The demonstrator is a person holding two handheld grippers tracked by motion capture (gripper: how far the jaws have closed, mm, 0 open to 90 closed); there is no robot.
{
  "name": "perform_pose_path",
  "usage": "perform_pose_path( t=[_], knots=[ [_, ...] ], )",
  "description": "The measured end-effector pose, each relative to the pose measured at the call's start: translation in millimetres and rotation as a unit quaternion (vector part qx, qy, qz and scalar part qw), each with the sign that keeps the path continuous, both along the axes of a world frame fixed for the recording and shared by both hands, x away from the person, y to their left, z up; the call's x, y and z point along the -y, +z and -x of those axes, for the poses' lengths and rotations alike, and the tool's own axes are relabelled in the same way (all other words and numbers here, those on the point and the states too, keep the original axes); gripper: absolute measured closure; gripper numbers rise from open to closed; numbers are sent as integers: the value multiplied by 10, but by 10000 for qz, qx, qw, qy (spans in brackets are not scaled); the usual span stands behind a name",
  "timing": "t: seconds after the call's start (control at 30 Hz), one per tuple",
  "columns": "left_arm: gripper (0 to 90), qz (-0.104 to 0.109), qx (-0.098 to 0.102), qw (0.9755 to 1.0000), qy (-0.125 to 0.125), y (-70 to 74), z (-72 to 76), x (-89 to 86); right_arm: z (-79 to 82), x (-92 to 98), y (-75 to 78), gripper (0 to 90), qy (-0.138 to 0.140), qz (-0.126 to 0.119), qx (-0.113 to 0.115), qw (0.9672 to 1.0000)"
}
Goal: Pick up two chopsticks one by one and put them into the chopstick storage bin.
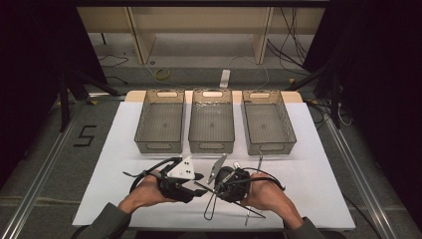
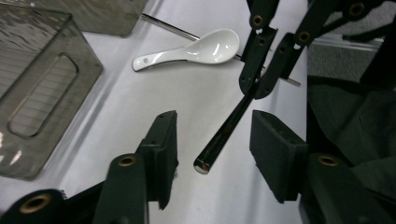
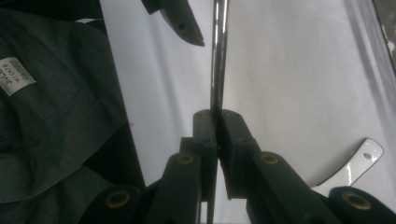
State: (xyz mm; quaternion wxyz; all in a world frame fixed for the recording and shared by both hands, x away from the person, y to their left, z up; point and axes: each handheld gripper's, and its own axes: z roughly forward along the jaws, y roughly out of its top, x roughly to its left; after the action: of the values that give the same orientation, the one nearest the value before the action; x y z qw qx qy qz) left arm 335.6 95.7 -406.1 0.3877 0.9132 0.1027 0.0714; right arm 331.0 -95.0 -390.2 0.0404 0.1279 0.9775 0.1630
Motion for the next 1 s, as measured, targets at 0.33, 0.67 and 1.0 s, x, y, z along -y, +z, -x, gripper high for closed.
perform_pose_path(
  t=[0.33,0.67,1.0],
  knots=[
    [691,-149,-164,9990,-396,-23,1,-9,25,-24,-16,861,232,110,-55,9997],
    [830,-72,-622,9954,-726,-61,-14,-70,122,11,143,900,357,-116,2,9993],
    [835,-70,-422,9962,-756,31,90,-42,-4,310,301,750,-37,-521,-39,9986]
  ],
)
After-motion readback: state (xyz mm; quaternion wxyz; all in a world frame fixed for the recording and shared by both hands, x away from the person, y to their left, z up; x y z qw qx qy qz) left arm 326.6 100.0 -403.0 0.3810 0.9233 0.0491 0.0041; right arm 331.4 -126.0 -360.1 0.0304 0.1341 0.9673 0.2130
